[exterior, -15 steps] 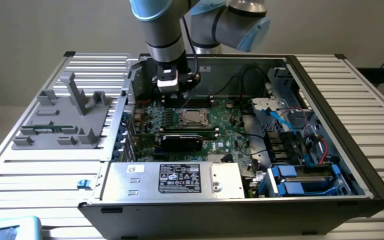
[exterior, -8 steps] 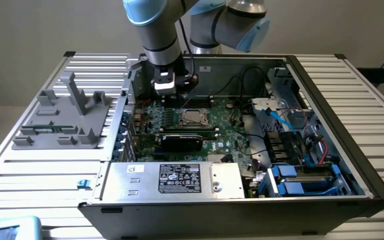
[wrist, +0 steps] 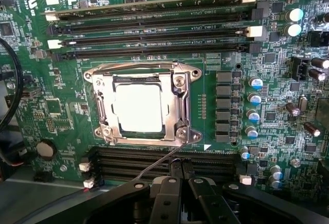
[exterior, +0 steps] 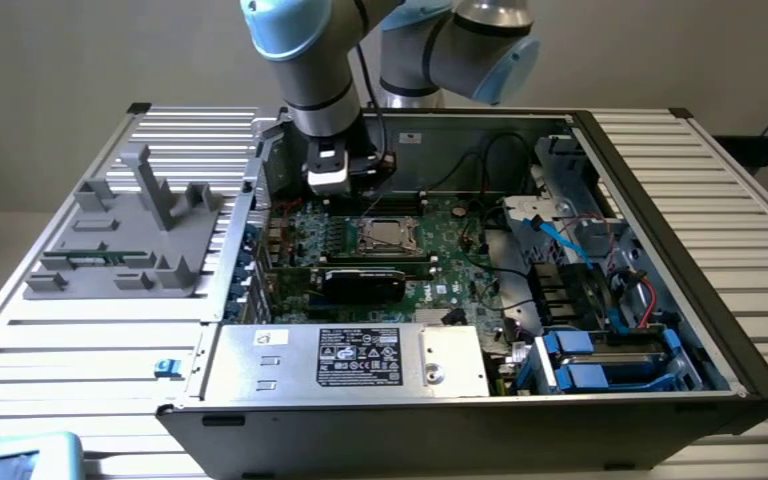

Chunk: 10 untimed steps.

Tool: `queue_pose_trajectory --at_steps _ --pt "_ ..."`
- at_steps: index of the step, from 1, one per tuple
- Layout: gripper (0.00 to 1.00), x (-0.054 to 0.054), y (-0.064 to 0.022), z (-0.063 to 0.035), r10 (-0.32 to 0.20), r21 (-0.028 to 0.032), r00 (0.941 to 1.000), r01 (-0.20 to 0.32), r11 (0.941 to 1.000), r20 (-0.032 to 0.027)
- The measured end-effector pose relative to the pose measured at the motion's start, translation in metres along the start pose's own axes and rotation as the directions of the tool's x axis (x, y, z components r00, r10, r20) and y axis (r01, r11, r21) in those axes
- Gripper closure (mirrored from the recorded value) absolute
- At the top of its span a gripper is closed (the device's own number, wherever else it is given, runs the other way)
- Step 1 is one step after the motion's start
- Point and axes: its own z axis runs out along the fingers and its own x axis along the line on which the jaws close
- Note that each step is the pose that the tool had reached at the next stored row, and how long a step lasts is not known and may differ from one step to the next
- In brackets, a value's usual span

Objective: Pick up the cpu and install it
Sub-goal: 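Install the first cpu locking lever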

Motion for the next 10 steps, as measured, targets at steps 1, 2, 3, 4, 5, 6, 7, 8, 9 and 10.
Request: queue_pose_trajectory --at_steps 1,2,3,4,5,6,7,8,9,10 --pt "0.89 -0.0002 0.0002 0.0007 0.003 0.0023 1.0 -0.003 1.0 -0.0007" --pt "0.89 -0.0003 0.0003 0.0015 0.005 0.004 1.0 -0.005 1.0 -0.0013" --pt "0.89 -0.0004 0.0006 0.0025 0.009 0.0057 1.0 -0.009 0.9999 -0.0022" --pt "0.89 -0.0006 0.0008 0.0031 0.012 0.0071 0.9999 -0.012 0.9999 -0.0027" --pt "0.89 -0.0007 0.001 0.0038 0.015 0.008 0.9999 -0.015 0.9999 -0.0034" --pt "0.89 -0.0008 0.0012 0.0045 0.018 0.0087 0.9998 -0.018 0.9998 -0.0042" --pt "0.89 -0.0009 0.0013 0.0051 0.02 0.0095 0.9998 -0.02 0.9997 -0.0048" --pt "0.89 -0.0009 0.0015 0.0057 0.024 0.0102 0.9997 -0.024 0.9997 -0.0057" --pt "0.89 -0.0006 0.0016 0.0062 0.026 0.0105 0.9996 -0.026 0.9996 -0.0063" --pt "0.89 -0.0001 0.0017 0.0066 0.029 0.0106 0.9996 -0.029 0.9995 -0.0069"
